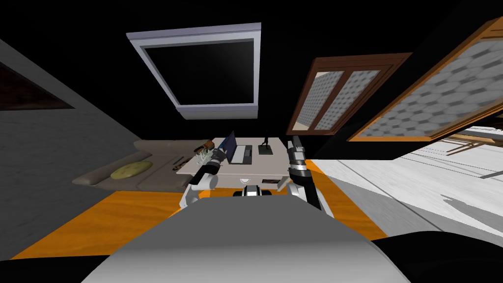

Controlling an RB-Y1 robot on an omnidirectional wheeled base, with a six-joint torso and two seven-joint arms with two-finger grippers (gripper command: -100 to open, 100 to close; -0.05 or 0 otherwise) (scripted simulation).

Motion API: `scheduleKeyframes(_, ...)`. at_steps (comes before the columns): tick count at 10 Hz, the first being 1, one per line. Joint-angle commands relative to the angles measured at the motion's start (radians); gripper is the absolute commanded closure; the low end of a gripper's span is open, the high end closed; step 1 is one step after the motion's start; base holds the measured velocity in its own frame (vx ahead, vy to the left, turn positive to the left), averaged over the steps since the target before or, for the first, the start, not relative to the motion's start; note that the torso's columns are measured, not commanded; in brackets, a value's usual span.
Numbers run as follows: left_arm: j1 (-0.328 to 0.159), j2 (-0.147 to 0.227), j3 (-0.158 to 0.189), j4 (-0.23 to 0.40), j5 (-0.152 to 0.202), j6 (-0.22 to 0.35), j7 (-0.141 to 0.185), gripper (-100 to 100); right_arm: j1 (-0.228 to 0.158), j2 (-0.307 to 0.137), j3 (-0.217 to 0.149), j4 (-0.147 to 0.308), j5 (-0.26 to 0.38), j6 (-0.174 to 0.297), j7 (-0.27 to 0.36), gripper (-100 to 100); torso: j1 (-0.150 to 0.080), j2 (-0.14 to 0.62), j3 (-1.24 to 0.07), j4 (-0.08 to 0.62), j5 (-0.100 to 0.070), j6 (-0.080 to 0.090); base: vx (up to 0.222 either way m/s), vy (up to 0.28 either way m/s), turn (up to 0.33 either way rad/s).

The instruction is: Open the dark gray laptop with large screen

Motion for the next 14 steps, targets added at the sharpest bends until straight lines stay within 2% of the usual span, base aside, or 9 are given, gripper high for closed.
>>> scheduleKeyframes(1, -0.008, 0.028, -0.002, 0.032, -0.044, -0.022, -0.053, 100, 0.0, 0.0, 0.0, 0.0, 0.0, 0.0, 0.0, 0, -0.003, -0.001, -0.001, -0.001, -0.001, 0.001, -0.029, -0.106, -0.014)
scheduleKeyframes(7, -0.035, 0.087, -0.002, 0.095, -0.131, -0.072, -0.151, 100, 0.0, 0.0, 0.0, 0.0, 0.0, 0.0, 0.0, 0, 0.004, -0.002, -0.002, 0.001, 0.0, -0.002, -0.037, -0.109, -0.034)
scheduleKeyframes(8, -0.032, 0.081, -0.003, 0.087, -0.12, -0.065, -0.137, 100, 0.0, 0.0, 0.0, 0.0, 0.0, 0.0, 0.0, 0, 0.006, -0.001, -0.002, 0.002, 0.0, -0.002, -0.002, -0.042, -0.008)
scheduleKeyframes(14, -0.075, 0.114, -0.002, 0.257, -0.227, -0.192, -0.256, 100, 0.0, 0.0, 0.0, 0.0, 0.0, 0.0, 0.0, 0, 0.002, 0.002, 0.0, 0.004, -0.001, -0.002, -0.024, -0.078, -0.021)
